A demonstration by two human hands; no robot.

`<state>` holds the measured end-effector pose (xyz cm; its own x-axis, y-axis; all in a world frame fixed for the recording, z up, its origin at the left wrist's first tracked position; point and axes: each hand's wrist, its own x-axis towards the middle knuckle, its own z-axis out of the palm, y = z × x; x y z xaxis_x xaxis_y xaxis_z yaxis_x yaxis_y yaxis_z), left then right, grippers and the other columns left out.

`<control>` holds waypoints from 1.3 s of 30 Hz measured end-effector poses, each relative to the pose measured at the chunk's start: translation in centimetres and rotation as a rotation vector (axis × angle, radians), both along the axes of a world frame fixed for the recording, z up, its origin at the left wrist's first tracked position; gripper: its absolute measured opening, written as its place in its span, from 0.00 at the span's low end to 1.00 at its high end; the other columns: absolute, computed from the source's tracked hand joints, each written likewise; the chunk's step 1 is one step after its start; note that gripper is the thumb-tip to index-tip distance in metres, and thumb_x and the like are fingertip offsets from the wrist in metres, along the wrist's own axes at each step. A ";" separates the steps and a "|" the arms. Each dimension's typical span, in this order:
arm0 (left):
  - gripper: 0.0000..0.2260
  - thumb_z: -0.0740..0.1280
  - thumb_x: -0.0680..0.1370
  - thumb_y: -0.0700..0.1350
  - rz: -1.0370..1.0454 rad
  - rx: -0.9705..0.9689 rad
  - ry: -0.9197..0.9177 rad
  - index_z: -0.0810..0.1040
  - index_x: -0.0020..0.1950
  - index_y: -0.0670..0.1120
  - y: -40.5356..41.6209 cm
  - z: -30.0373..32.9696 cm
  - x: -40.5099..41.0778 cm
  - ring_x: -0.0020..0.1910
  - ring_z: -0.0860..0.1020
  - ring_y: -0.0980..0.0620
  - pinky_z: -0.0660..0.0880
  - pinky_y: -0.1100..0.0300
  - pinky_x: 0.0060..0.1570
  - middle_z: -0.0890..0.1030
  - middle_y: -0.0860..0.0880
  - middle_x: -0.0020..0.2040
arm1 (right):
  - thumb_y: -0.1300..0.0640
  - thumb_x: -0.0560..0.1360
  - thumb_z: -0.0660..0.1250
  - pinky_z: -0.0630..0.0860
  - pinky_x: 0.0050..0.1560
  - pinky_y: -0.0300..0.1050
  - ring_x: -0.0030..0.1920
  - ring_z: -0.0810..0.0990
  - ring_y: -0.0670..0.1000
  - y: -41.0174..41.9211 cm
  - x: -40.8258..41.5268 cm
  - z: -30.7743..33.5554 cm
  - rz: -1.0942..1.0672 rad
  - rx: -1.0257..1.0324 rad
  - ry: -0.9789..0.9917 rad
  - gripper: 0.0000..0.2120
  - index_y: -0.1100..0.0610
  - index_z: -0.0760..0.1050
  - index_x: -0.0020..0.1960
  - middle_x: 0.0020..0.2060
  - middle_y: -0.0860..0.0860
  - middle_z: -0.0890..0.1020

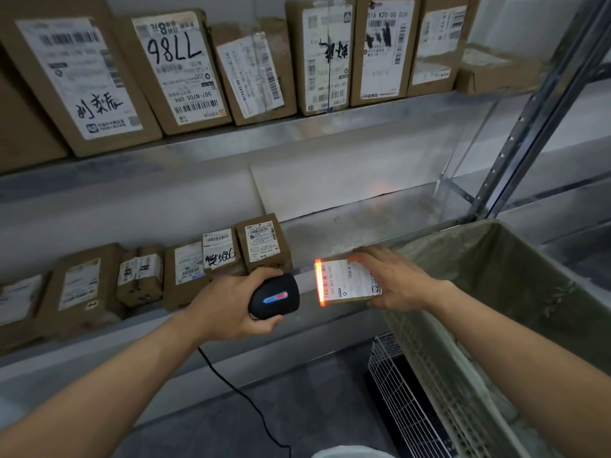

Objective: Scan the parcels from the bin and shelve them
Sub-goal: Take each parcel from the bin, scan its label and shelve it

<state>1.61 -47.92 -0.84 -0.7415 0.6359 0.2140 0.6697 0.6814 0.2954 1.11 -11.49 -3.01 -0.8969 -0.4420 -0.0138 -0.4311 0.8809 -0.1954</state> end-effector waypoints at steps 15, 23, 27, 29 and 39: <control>0.35 0.70 0.70 0.69 0.066 0.053 -0.051 0.68 0.73 0.57 -0.7 -0.6 0.9 0.48 0.84 0.54 0.81 0.60 0.42 0.85 0.55 0.55 | 0.45 0.68 0.76 0.67 0.73 0.55 0.73 0.65 0.52 -0.4 0.5 -0.8 -0.024 -0.007 -0.012 0.44 0.47 0.59 0.78 0.74 0.47 0.66; 0.31 0.77 0.69 0.63 0.304 0.366 -0.184 0.72 0.70 0.60 -1.5 -1.3 1.6 0.49 0.81 0.63 0.76 0.72 0.46 0.82 0.62 0.56 | 0.43 0.68 0.78 0.69 0.69 0.55 0.72 0.65 0.53 -3.4 -0.9 -0.7 -0.237 -0.208 -0.040 0.44 0.46 0.58 0.77 0.74 0.48 0.67; 0.30 0.80 0.70 0.57 0.400 0.501 -0.206 0.72 0.69 0.61 -1.5 -2.4 2.5 0.51 0.81 0.61 0.74 0.75 0.45 0.81 0.61 0.55 | 0.39 0.64 0.78 0.72 0.65 0.55 0.69 0.69 0.55 -5.6 -2.8 -0.8 -0.430 -0.335 -0.111 0.45 0.48 0.62 0.75 0.69 0.51 0.71; 0.30 0.80 0.70 0.55 0.453 0.534 -0.192 0.74 0.70 0.57 -1.7 -3.0 2.5 0.50 0.80 0.59 0.73 0.76 0.44 0.81 0.57 0.58 | 0.36 0.60 0.77 0.75 0.64 0.59 0.68 0.71 0.56 -6.5 -3.8 -1.2 -0.534 -0.394 -0.132 0.47 0.48 0.63 0.74 0.67 0.51 0.74; 0.32 0.75 0.67 0.64 0.533 0.682 -0.239 0.73 0.70 0.61 -3.4 -5.6 2.4 0.52 0.83 0.56 0.82 0.57 0.48 0.82 0.61 0.56 | 0.34 0.64 0.77 0.77 0.63 0.60 0.66 0.75 0.61 -10.3 -8.3 -2.8 -0.793 -0.420 -0.164 0.48 0.56 0.63 0.75 0.66 0.57 0.76</control>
